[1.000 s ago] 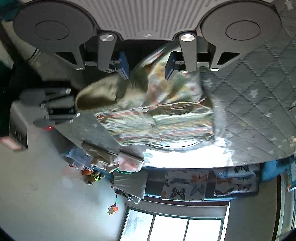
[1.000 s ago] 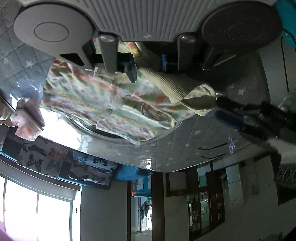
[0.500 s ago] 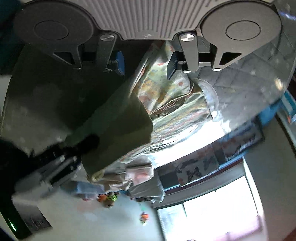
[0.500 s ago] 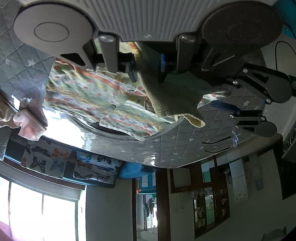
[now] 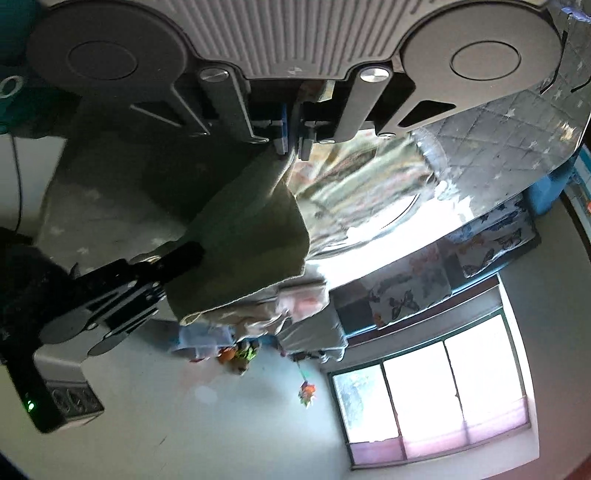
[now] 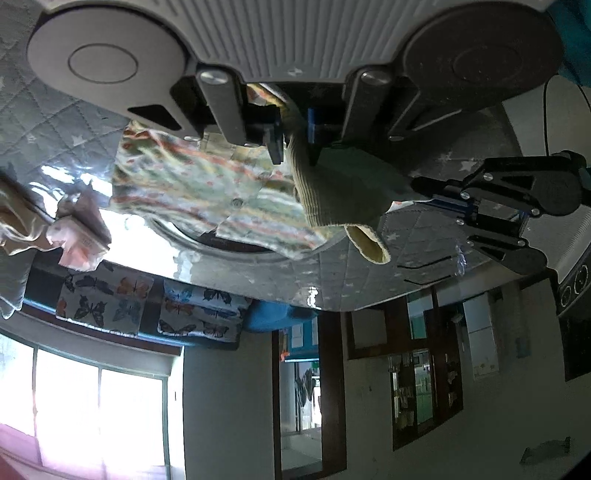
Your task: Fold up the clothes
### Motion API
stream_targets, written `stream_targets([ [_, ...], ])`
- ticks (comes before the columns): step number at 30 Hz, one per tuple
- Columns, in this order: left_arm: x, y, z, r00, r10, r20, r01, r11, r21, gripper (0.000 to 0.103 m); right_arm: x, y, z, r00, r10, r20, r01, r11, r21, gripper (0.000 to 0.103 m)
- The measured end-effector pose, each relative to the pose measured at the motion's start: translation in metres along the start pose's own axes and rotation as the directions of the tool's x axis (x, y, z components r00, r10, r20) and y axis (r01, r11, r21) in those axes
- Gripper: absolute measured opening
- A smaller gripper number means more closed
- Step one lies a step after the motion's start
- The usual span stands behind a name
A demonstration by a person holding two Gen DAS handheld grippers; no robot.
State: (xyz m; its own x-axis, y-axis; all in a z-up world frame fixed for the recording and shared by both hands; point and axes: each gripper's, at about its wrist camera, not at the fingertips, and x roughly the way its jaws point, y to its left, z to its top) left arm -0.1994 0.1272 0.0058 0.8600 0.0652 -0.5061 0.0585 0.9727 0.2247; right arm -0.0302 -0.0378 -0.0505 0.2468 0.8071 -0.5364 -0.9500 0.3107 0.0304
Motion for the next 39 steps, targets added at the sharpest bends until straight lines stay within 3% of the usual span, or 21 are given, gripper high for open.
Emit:
stream_targets([
  [12, -0.069, -0.029, 0.006, 0.989, -0.135, 0.062, 0.136, 0.991, -0.004, 0.006, -0.077, 0.022, -0.012, 0.995, 0.098, 0.013, -0.098, 0.995, 0.005, 0.007],
  [18, -0.070, -0.023, 0.010, 0.987, -0.131, 0.089, 0.135, 0.990, -0.037, 0.006, -0.077, 0.029, -0.003, 0.992, 0.125, -0.002, -0.125, 0.991, -0.042, 0.005],
  [22, -0.066, -0.014, 0.003, 0.987, -0.151, 0.056, 0.155, 0.984, -0.083, 0.006, -0.063, 0.027, -0.001, 0.993, 0.115, -0.021, -0.116, 0.992, -0.045, 0.005],
  [28, -0.067, -0.022, -0.007, 0.979, -0.202, 0.018, 0.203, 0.975, -0.093, 0.023, -0.057, 0.023, 0.002, 0.995, 0.095, 0.000, -0.095, 0.995, -0.040, 0.004],
  [30, -0.067, -0.028, -0.008, 0.976, -0.219, 0.006, 0.218, 0.972, -0.085, 0.044, -0.055, 0.021, 0.006, 0.996, 0.083, 0.011, -0.083, 0.996, -0.043, 0.004],
  [31, -0.066, -0.032, -0.009, 0.975, -0.220, -0.001, 0.220, 0.973, -0.073, 0.047, -0.055, 0.020, 0.007, 0.997, 0.079, 0.017, -0.078, 0.996, -0.041, 0.004],
  [37, -0.059, -0.046, -0.019, 0.978, -0.201, -0.056, 0.201, 0.980, -0.016, 0.047, -0.056, 0.017, 0.012, 0.997, 0.063, 0.042, -0.061, 0.997, -0.040, 0.004],
  [39, -0.056, -0.046, -0.022, 0.979, -0.191, -0.065, 0.191, 0.982, -0.003, 0.021, -0.055, 0.016, 0.014, 0.997, 0.056, 0.046, -0.054, 0.998, -0.040, 0.004],
])
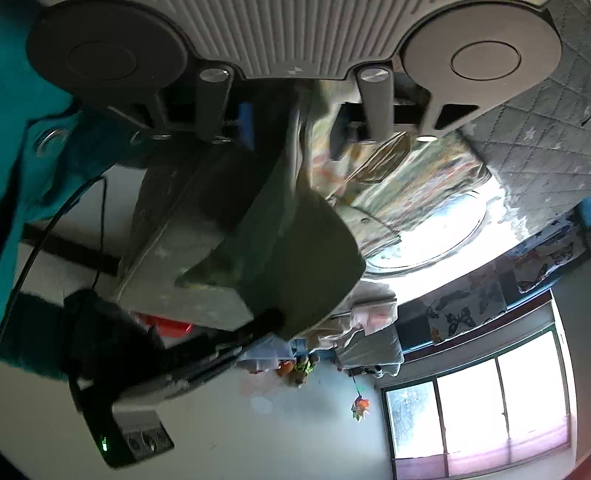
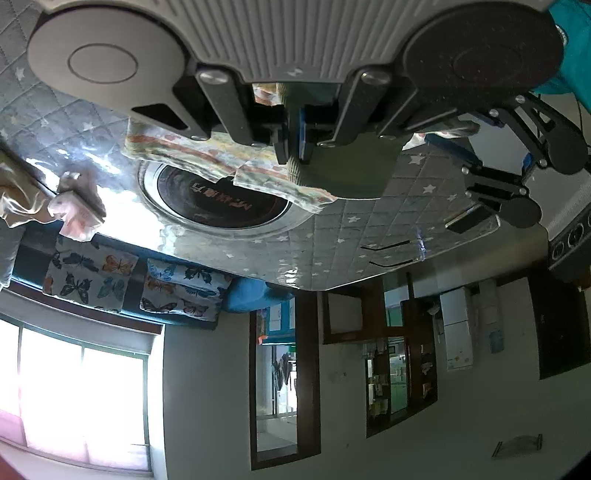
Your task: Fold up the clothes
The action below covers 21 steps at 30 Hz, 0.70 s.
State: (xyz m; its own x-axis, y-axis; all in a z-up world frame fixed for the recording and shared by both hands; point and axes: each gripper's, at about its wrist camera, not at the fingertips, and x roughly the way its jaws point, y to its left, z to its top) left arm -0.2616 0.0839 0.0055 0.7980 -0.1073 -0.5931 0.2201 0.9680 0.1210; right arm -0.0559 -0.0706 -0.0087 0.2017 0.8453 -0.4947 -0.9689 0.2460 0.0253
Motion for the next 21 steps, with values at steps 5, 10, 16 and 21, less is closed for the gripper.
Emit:
stream_targets([
  [5, -0.003, 0.013, 0.005, 0.999, 0.013, 0.040, -0.013, 1.000, -0.020, 0.009, 0.007, -0.008, 0.009, 1.000, -0.011, 0.004, 0.011, 1.000, -0.012, 0.004],
  [10, -0.002, 0.038, 0.016, 0.995, 0.055, 0.079, -0.051, 0.997, -0.056, 0.009, 0.023, -0.019, 0.027, 1.000, -0.018, 0.006, 0.018, 0.999, -0.039, 0.004],
  [16, 0.020, 0.082, 0.037, 0.987, 0.130, 0.093, -0.121, 0.988, -0.093, 0.008, 0.064, -0.040, 0.058, 0.999, -0.045, 0.009, 0.046, 0.995, -0.088, 0.004],
  [21, 0.048, 0.124, 0.054, 0.978, 0.193, 0.076, -0.183, 0.976, -0.121, 0.008, 0.108, -0.064, 0.082, 0.997, -0.073, -0.002, 0.072, 0.993, -0.096, 0.004],
])
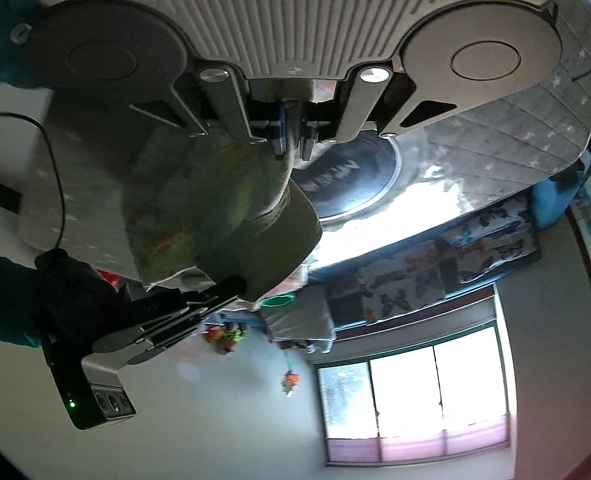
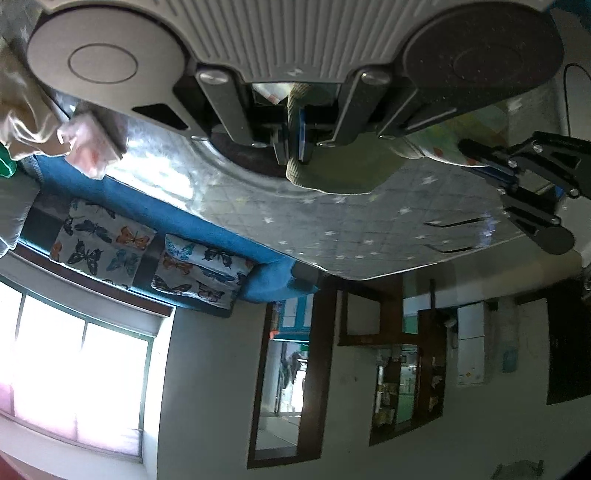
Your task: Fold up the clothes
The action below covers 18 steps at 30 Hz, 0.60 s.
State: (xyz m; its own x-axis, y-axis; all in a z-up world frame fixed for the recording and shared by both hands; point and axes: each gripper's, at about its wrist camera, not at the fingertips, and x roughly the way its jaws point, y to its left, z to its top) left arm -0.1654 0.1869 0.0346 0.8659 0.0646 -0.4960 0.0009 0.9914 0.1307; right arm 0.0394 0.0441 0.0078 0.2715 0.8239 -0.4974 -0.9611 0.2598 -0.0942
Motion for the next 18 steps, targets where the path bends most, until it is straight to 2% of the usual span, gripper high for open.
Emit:
stream_targets([
  [5, 0.047, 0.034, 0.003, 0.996, 0.067, -0.064, -0.070, 0.996, -0.049, 0.007, 0.059, -0.017, 0.009, 0.999, -0.025, -0.040, 0.025, 1.000, 0.001, 0.004],
  [12, 0.093, 0.069, -0.018, 0.974, 0.117, -0.192, -0.150, 0.975, -0.166, 0.007, 0.129, -0.031, -0.012, 0.989, -0.039, -0.143, 0.050, 0.996, 0.075, 0.008],
  [14, 0.091, 0.073, -0.020, 0.973, 0.121, -0.195, -0.158, 0.969, -0.191, 0.007, 0.131, -0.035, -0.019, 0.988, -0.049, -0.146, 0.062, 0.995, 0.084, 0.014],
  [16, 0.086, 0.077, -0.019, 0.974, 0.123, -0.188, -0.162, 0.965, -0.206, 0.008, 0.126, -0.035, -0.022, 0.987, -0.055, -0.149, 0.068, 0.994, 0.081, 0.028],
  [18, 0.080, 0.077, -0.017, 0.977, 0.122, -0.176, -0.159, 0.964, -0.215, 0.010, 0.117, -0.036, -0.026, 0.986, -0.060, -0.155, 0.073, 0.994, 0.080, 0.035],
])
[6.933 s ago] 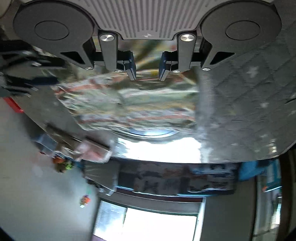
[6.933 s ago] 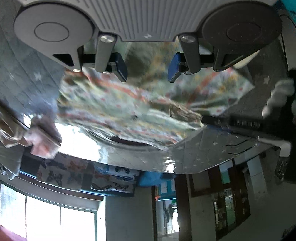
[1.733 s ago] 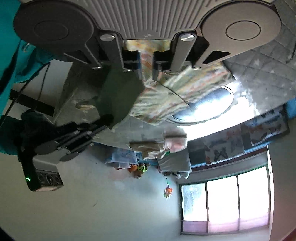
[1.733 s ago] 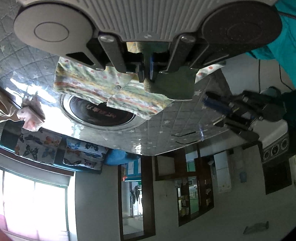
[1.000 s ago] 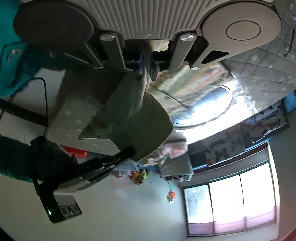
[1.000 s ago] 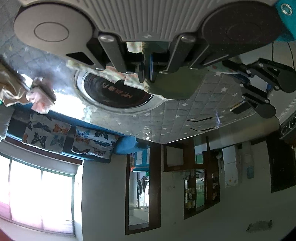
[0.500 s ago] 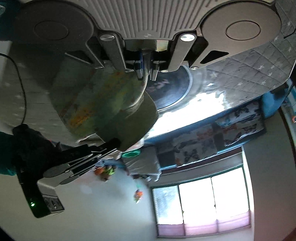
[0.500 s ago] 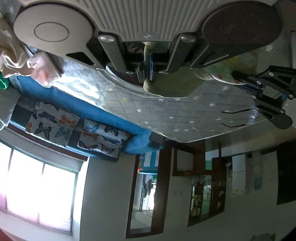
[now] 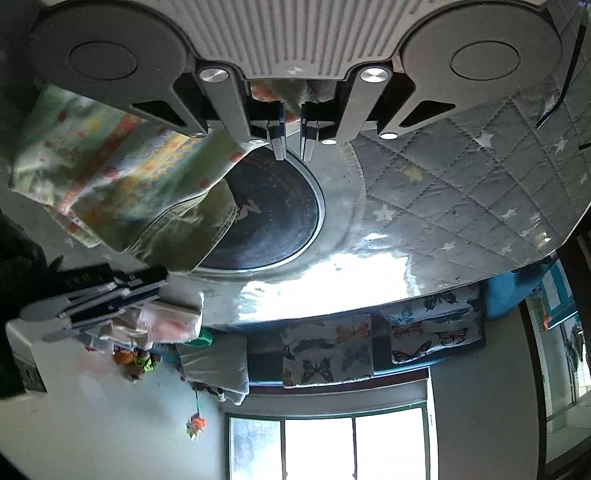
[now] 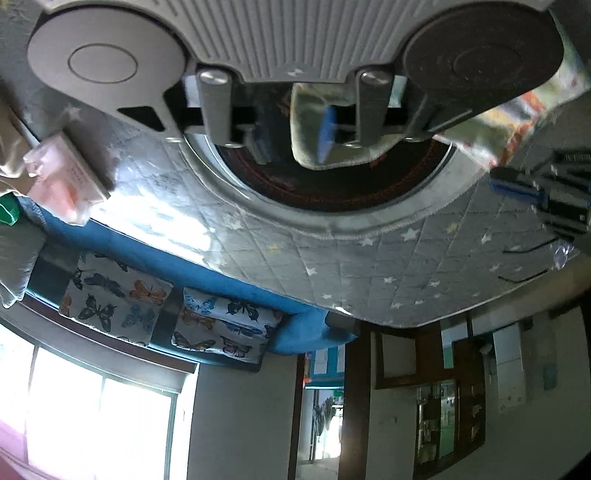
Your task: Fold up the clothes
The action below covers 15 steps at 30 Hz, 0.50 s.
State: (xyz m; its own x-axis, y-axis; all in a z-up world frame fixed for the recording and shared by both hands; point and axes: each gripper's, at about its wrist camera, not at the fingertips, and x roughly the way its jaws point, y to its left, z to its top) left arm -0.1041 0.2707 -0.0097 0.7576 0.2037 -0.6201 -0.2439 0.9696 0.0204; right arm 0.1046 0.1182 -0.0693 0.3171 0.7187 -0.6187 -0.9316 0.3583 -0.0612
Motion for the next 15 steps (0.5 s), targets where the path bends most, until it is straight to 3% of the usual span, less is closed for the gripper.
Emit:
stream_targets([
  [9, 0.009, -0.011, -0.005, 1.000, -0.007, -0.025, 0.007, 1.000, -0.027, 0.021, -0.043, -0.024, -0.046, 0.998, -0.038, -0.049, 0.043, 0.993, 0.109, 0.050],
  [13, 0.012, -0.017, -0.005, 1.000, 0.001, -0.030, -0.001, 1.000, -0.003, 0.018, -0.052, -0.037, -0.065, 0.997, -0.054, -0.060, 0.064, 0.980, 0.187, 0.049],
  [15, 0.015, -0.018, -0.006, 0.999, 0.020, -0.037, -0.019, 1.000, 0.006, 0.008, -0.058, -0.046, -0.073, 0.998, -0.047, -0.052, 0.058, 0.969, 0.238, 0.047],
])
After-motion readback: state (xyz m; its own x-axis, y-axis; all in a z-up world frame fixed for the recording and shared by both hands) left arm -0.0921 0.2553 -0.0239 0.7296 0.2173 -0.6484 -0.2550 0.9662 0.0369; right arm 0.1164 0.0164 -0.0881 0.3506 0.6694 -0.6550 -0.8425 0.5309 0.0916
